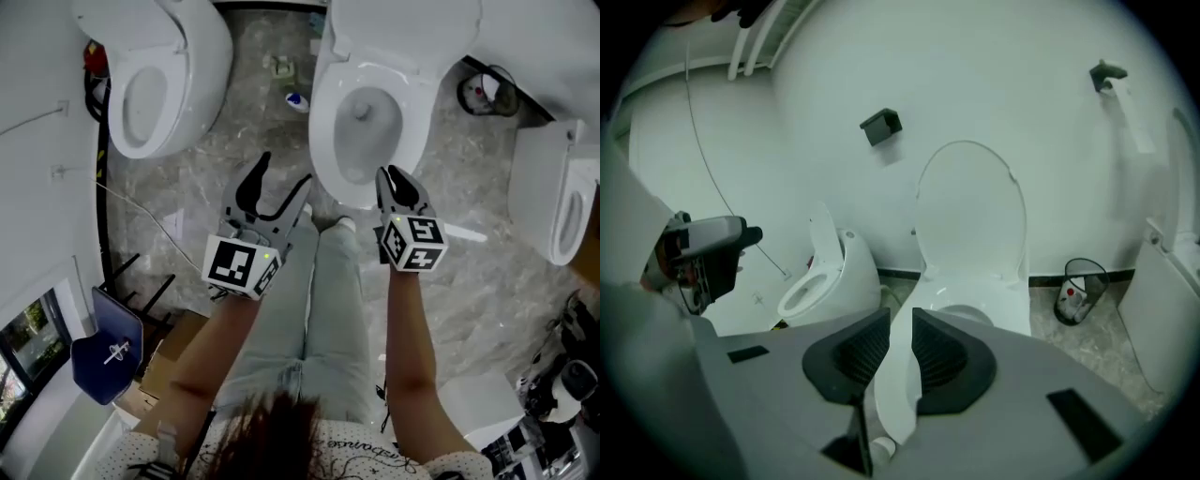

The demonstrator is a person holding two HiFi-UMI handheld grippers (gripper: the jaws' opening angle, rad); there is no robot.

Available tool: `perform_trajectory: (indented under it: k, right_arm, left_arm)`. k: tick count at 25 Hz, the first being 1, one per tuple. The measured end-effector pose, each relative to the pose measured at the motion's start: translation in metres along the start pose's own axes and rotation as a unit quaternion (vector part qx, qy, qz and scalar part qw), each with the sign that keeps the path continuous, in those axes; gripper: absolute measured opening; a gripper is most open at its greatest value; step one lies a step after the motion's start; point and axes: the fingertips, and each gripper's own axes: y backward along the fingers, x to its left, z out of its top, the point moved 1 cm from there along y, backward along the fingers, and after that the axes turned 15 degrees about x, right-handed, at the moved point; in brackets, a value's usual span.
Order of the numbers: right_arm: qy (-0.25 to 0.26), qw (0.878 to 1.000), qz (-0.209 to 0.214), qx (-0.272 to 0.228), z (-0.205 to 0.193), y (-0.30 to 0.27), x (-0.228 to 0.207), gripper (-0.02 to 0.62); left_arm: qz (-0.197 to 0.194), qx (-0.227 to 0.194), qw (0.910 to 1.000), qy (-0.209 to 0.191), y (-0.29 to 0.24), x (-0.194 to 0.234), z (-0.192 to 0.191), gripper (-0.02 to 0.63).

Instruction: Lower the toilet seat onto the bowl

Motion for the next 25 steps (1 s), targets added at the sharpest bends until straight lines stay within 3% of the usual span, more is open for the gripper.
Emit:
perform_trajectory:
  k: [12,15,19,25]
  right_arm:
    - [0.043,0.992,-0.003,-0.115,0.137,0.144,0.062,0.081]
    - [0.061,0.989,-0.003,-0.137,0.159,0.176,0.078,0.08]
    - [0.078,0.983,-0.006,-0.167,0.18,0.213,0.095,0.077]
    - [0.091,0.975,-0.011,-0.202,0.196,0.257,0.115,0.072]
  left_arm:
    - [-0.005,-0.051,0.9983,-0.029,0.063,-0.008,0.117,0.267]
    - [-0.014,-0.044,0.9982,-0.038,0.078,-0.016,0.136,0.262]
    - [-0.018,-0.063,0.9963,-0.055,0.1,-0.026,0.16,0.241]
    - [-0.012,-0.094,0.9943,-0.049,0.13,-0.03,0.186,0.222]
